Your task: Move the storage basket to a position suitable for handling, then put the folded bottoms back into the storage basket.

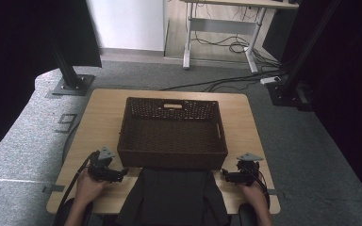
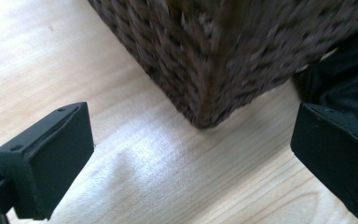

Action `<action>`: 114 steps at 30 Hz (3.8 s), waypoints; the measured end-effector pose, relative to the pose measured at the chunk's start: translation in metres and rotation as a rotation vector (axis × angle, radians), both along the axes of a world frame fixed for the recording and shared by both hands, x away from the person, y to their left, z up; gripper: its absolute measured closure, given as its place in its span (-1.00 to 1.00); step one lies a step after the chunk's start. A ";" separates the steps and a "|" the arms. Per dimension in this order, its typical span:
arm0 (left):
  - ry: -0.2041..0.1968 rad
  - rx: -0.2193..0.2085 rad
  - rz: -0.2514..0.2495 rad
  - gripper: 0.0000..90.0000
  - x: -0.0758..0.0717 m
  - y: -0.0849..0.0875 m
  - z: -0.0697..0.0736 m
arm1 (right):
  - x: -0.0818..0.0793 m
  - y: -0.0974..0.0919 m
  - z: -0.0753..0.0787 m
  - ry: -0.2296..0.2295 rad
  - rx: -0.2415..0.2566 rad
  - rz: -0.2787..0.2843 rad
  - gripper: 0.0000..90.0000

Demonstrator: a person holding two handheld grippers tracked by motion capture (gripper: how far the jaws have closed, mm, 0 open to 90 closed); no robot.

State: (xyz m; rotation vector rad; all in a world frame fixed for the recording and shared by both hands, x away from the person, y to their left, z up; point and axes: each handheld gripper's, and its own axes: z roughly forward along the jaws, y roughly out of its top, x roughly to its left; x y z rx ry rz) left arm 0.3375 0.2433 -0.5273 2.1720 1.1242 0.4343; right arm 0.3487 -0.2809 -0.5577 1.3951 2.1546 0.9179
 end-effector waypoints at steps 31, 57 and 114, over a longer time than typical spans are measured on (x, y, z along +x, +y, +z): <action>0.067 -0.048 -0.033 -0.88 -0.003 -0.006 -0.009 | -0.009 0.004 0.006 0.046 -0.006 0.054 -1.00; 0.106 -0.071 -0.161 -1.00 -0.050 -0.083 -0.002 | -0.065 0.090 0.032 0.104 0.108 0.206 -1.00; 0.254 -0.233 -0.246 0.33 -0.059 -0.098 -0.008 | -0.058 0.124 0.012 0.344 0.393 0.481 0.23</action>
